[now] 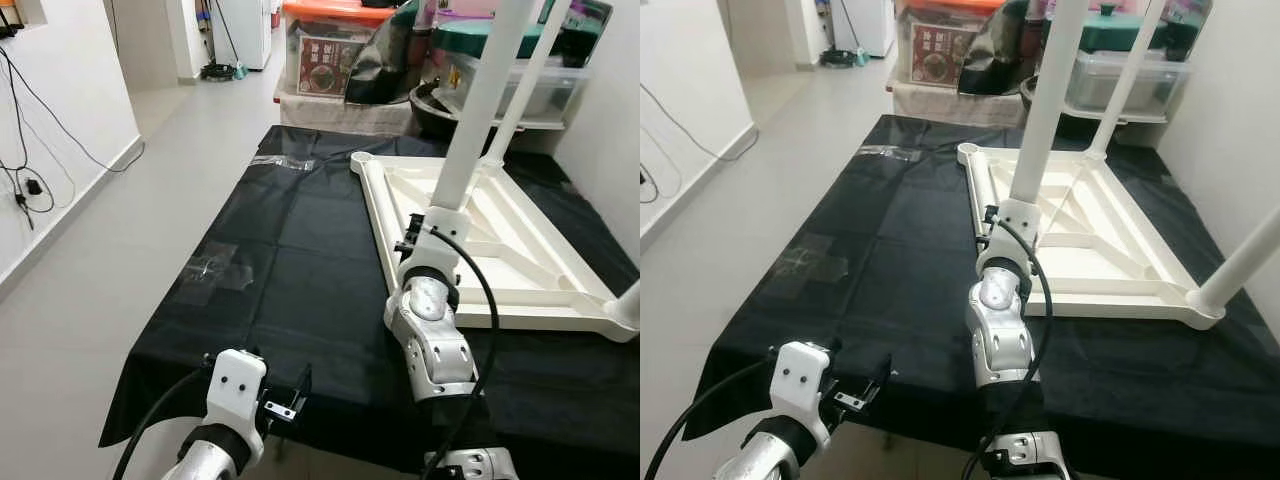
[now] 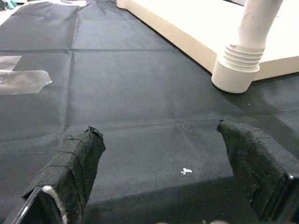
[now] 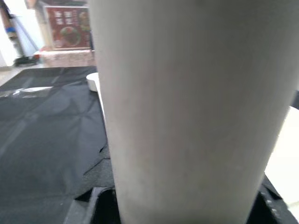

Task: Building children table

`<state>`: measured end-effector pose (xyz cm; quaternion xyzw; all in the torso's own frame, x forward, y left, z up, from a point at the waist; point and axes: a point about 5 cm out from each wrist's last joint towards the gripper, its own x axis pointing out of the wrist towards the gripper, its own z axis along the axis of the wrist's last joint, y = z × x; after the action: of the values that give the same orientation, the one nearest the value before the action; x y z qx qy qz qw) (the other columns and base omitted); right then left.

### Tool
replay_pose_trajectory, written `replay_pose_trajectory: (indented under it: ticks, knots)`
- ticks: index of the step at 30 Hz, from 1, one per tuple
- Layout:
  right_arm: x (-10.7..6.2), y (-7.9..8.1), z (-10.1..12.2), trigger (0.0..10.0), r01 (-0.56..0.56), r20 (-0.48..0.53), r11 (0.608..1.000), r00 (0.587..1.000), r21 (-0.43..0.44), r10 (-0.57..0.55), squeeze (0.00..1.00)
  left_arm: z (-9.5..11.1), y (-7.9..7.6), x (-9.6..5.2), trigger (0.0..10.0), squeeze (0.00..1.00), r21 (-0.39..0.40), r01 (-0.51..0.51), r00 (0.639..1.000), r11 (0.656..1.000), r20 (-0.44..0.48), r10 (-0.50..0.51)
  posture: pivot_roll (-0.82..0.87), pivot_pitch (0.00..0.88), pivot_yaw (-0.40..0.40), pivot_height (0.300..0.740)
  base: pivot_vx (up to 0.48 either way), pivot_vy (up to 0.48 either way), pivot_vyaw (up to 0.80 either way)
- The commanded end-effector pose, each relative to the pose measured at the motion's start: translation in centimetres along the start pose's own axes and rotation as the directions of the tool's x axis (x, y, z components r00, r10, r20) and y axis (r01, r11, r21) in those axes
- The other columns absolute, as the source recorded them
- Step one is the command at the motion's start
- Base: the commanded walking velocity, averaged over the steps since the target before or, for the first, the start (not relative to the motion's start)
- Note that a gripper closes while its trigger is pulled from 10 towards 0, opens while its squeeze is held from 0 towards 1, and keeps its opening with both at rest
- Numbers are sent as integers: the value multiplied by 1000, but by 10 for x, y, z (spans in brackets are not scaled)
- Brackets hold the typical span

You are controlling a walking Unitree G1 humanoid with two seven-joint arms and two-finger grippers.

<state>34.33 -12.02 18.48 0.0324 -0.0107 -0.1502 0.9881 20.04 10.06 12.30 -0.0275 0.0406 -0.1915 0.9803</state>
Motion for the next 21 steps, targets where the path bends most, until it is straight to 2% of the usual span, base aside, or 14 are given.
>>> replay_pose_trajectory:
  ticks: [1,2,6,7,10,12,14,16,18,20,21]
  knots:
    - [-29,36,-26,10000,-86,-133,986,985,143,105,1000,-6,1,0,10000,0,0,4,1000,1000,-17,-4,111,4,-70,740,0,0,0]
    - [-29,36,-26,10000,-86,-133,986,985,143,105,1000,-6,1,0,10000,0,0,4,1000,1000,-17,-4,111,4,-70,740,0,0,0]
    - [-24,19,-30,10000,-83,-103,986,990,143,98,1000,-8,2,2,10000,0,3,7,1000,1000,-19,-7,110,2,-64,740,0,0,0]
    - [-19,11,-31,10000,-82,-98,985,990,154,98,0,-8,3,4,10000,0,4,7,1000,1000,-20,-7,106,0,-62,740,0,0,0]
    - [-13,4,-29,10000,-114,-78,977,988,180,130,0,-9,4,5,10000,0,6,7,1000,1000,-20,-7,107,0,-61,740,0,0,0]
    - [1,-6,-21,10000,-243,-6,948,968,204,250,0,-10,6,8,10000,0,9,7,1000,1000,-20,-6,106,0,-59,740,0,0,0]
    - [11,-11,-13,10000,-386,59,908,922,165,381,0,-10,6,9,10000,0,13,9,1000,1000,-17,-9,108,0,-59,740,0,0,0]
    - [11,-11,-13,10000,-386,59,908,922,165,381,0,-10,6,9,10000,0,13,9,1000,1000,-17,-9,108,0,-59,740,0,0,0]
    - [23,-19,-9,10000,-512,69,851,859,119,508,0,-10,6,9,10000,0,17,13,1000,1000,-16,-13,108,0,-57,740,0,0,0]
    - [33,-26,-6,10000,-591,57,802,806,85,589,0,-11,6,10,10000,0,19,16,1000,1000,-14,-16,111,0,-58,740,0,0,0]
    - [33,-26,-6,10000,-591,57,802,806,85,589,0,-11,6,10,10000,0,19,16,1000,1000,-14,-16,111,0,-58,740,0,0,0]
